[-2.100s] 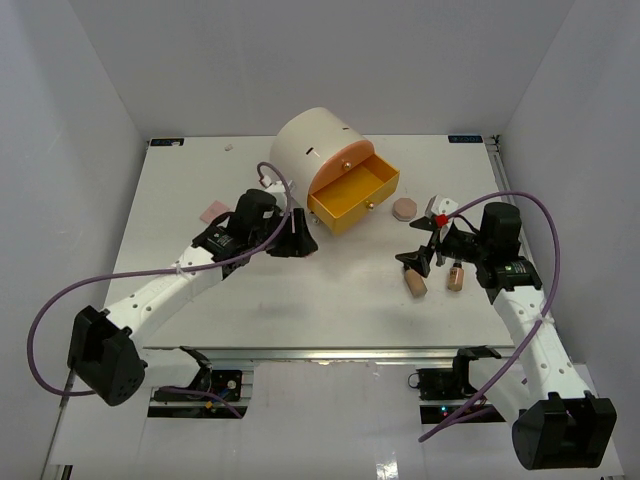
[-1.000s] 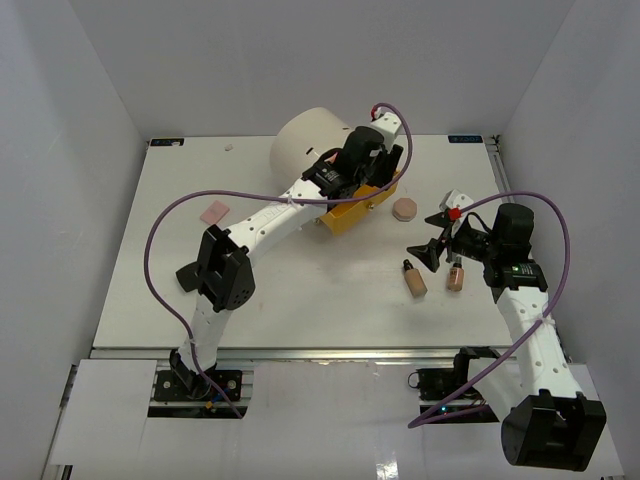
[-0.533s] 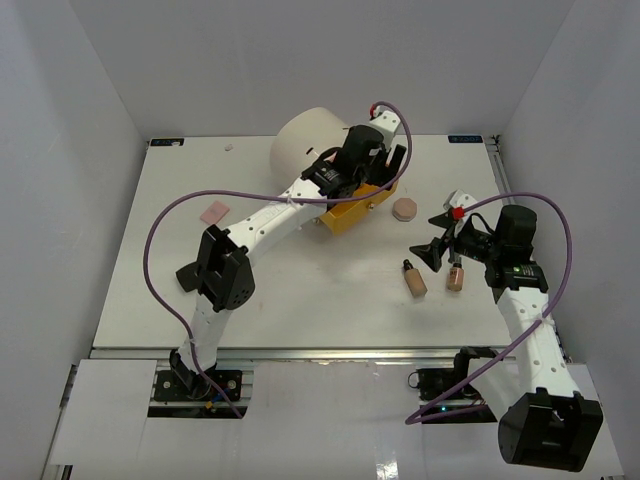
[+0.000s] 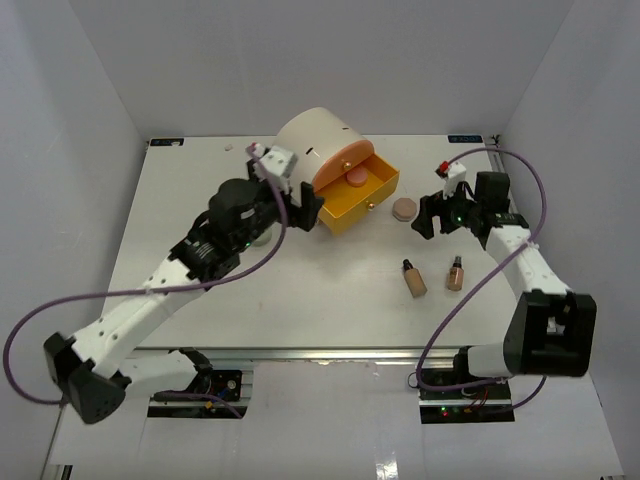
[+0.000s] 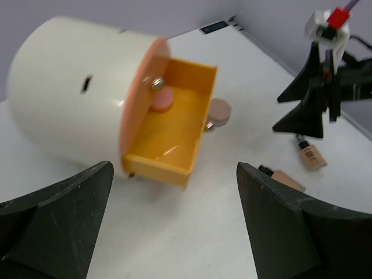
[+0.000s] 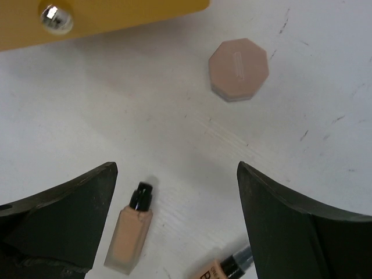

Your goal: Organize the makeup

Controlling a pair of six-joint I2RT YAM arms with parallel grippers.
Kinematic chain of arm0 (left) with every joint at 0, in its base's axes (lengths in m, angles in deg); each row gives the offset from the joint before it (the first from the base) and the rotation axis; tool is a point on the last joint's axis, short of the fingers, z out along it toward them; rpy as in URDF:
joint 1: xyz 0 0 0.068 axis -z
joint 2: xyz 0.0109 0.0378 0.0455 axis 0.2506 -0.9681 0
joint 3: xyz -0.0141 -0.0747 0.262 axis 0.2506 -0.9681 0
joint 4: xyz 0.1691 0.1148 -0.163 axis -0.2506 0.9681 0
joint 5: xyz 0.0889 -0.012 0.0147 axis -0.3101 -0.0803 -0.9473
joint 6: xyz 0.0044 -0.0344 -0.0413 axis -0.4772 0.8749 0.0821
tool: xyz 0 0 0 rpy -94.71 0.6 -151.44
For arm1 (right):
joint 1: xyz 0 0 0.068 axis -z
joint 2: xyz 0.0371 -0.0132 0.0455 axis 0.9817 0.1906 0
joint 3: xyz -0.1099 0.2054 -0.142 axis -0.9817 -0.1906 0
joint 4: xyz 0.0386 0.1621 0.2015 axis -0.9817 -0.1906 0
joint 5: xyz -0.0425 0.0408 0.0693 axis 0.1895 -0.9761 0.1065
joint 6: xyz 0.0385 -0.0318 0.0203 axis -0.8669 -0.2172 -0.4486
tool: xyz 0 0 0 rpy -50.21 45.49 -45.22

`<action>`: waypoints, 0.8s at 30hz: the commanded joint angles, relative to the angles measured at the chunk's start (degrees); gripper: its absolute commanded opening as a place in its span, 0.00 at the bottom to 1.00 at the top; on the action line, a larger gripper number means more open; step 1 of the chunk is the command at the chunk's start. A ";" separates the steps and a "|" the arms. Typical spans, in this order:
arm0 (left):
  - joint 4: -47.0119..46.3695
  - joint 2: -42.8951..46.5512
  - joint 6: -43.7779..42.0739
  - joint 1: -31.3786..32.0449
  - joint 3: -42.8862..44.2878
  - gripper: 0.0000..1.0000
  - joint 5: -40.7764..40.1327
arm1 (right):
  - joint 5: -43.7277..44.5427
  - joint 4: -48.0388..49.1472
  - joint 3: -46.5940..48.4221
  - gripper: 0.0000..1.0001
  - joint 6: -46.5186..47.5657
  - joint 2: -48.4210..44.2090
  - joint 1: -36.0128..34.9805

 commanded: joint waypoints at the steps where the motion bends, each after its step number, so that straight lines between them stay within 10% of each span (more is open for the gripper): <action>1: -3.71 9.31 2.96 -6.89 -15.20 0.98 -1.19 | 9.32 -9.59 15.11 0.90 -2.67 14.06 -4.26; 24: -2.54 19.60 1.84 -7.89 -22.64 0.98 -2.77 | 22.14 -8.94 31.72 0.90 -17.36 38.02 -8.62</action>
